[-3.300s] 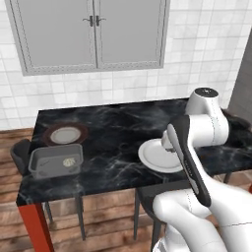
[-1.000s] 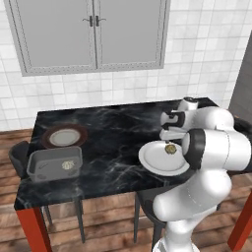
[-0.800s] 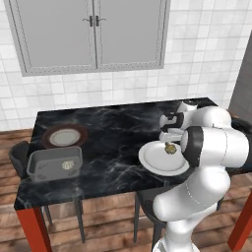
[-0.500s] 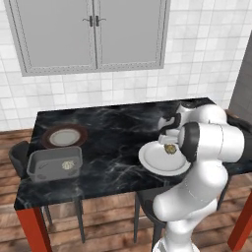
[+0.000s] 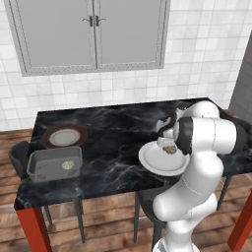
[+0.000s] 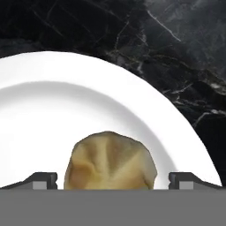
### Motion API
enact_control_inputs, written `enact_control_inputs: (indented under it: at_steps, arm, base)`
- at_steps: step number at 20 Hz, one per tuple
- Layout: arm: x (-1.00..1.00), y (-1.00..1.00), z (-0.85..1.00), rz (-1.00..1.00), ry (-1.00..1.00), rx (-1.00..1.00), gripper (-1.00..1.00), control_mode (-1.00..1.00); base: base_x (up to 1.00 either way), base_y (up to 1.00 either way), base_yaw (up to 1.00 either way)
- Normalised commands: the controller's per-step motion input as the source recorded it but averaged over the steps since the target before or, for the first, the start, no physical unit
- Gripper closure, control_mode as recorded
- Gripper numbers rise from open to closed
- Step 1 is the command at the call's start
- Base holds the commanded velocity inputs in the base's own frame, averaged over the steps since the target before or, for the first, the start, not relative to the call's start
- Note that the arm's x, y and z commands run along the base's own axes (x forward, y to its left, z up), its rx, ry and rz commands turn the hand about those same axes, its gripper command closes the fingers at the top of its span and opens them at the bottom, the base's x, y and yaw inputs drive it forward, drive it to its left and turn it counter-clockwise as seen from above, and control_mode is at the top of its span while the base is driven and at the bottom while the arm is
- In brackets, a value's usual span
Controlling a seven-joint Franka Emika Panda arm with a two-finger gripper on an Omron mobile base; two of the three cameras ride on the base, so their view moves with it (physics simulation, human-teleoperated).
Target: Place two dumplings into each of the tupperware containers and then place the containers in the fridge.
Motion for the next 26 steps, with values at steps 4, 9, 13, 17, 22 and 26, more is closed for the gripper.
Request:
enact_control_inputs:
  at_steps: [4, 9, 13, 17, 22, 26]
  arm:
    - [0.06, 0.0, -0.21, 0.0, 0.09, 0.0, -1.0, -1.0]
    - [0.04, 0.0, -0.15, 0.0, 0.08, 0.0, 1.0, -1.0]
    - [0.0, 0.0, 0.0, 0.0, 0.01, 0.0, 1.0, -1.0]
    - [0.0, -0.01, 0.43, 0.0, 0.01, 0.0, 1.0, -1.0]
    - [-0.53, 0.04, 0.99, 0.0, 0.0, 0.0, 1.0, -1.0]
    - [-0.99, 0.32, 0.86, -0.04, 0.04, 0.0, 1.0, -1.0]
  base:
    - [0.0, 0.0, 0.0]
    - [0.0, 0.0, 0.0]
    - [0.0, 0.0, 0.0]
    - [0.0, 0.0, 0.0]
    - [0.0, 0.0, 0.0]
    - [0.0, 0.0, 0.0]
